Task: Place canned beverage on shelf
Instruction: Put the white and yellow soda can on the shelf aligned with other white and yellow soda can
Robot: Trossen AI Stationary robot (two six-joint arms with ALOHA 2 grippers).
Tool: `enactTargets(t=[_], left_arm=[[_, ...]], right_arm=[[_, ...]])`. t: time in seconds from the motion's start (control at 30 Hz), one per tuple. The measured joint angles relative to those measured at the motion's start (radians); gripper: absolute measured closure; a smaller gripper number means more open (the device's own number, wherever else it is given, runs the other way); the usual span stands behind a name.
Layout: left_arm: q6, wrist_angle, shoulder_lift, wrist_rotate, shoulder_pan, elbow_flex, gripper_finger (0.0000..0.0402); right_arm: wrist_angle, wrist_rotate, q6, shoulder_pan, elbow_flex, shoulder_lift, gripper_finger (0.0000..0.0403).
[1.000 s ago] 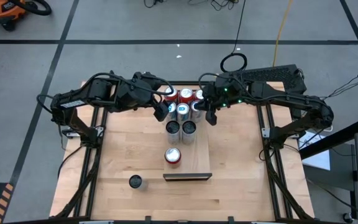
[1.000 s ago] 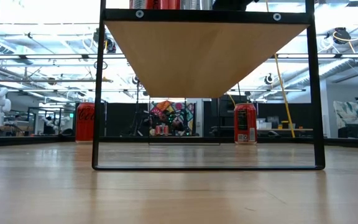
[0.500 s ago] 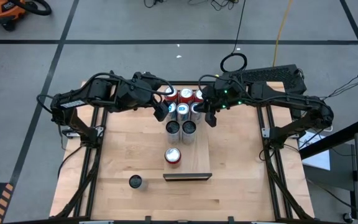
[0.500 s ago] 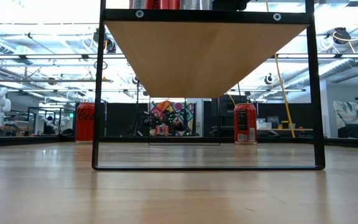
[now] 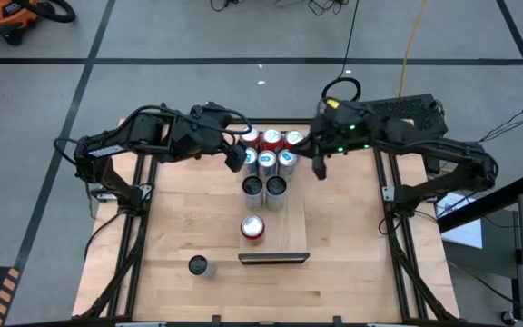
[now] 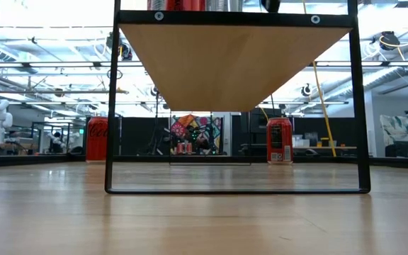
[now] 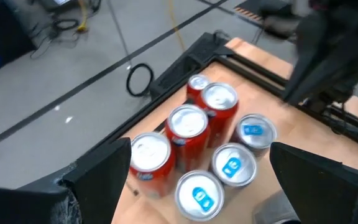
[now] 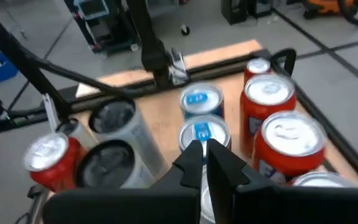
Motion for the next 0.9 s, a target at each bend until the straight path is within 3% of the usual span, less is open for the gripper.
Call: enactTargets(t=[0.13, 0.3, 0.67, 0.9], left_arm=[[-0.078, -0.052, -0.001, 0.024, 0.008, 0.0, 0.0016], [-0.162, -0.122, -0.014, 0.183, -0.029, 0.0, 0.0016], [-0.45, -0.305, -0.072, 0.226, -0.313, 0.0, 0.0016], [-0.424, -0.334, -0.013, 0.406, -0.485, -0.007, 0.0016]], right_arm=[[-0.078, 0.0, 0.0, -0.02, 0.035, -0.039, 0.0403], [-0.179, 0.0, 0.009, -0.04, 0.041, -0.088, 0.0403], [-0.276, 0.0, 0.021, -0.042, 0.042, -0.143, 0.0403], [-0.28, -0.007, 0.04, -0.04, 0.042, -0.143, 0.0403]])
